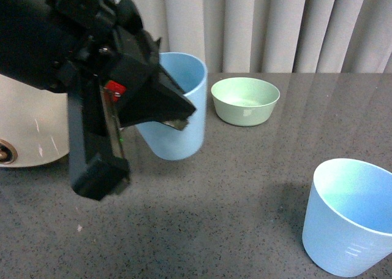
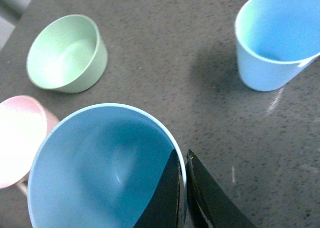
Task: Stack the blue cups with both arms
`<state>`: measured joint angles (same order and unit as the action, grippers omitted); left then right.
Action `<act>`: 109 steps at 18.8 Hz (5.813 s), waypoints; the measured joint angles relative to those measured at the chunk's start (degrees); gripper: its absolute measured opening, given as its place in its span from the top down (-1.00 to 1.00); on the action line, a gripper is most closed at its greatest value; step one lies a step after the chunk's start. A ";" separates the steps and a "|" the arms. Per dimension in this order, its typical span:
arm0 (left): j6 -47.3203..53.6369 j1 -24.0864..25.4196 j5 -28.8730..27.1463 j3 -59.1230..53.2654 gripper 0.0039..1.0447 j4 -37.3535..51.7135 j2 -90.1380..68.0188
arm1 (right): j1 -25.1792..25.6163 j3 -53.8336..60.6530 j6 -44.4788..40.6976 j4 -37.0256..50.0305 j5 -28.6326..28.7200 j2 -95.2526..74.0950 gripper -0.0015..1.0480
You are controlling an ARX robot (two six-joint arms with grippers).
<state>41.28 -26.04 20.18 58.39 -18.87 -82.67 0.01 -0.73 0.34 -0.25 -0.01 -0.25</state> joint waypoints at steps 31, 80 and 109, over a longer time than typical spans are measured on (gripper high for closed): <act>-5.68 -5.42 3.50 3.85 -0.88 2.97 -1.70 | 0.00 0.00 0.00 0.00 0.00 0.00 -0.87; -41.16 25.92 -20.20 -57.55 0.74 18.64 82.05 | 0.00 0.00 0.00 0.02 0.00 0.00 -0.87; -41.16 25.92 -20.22 -57.55 -0.88 18.67 82.05 | -12.90 -32.41 8.94 -7.37 -1.14 -67.17 -0.81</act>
<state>0.12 -0.12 -0.03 0.84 -0.21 -0.62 -12.88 -33.15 9.28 -7.62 -1.15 -67.42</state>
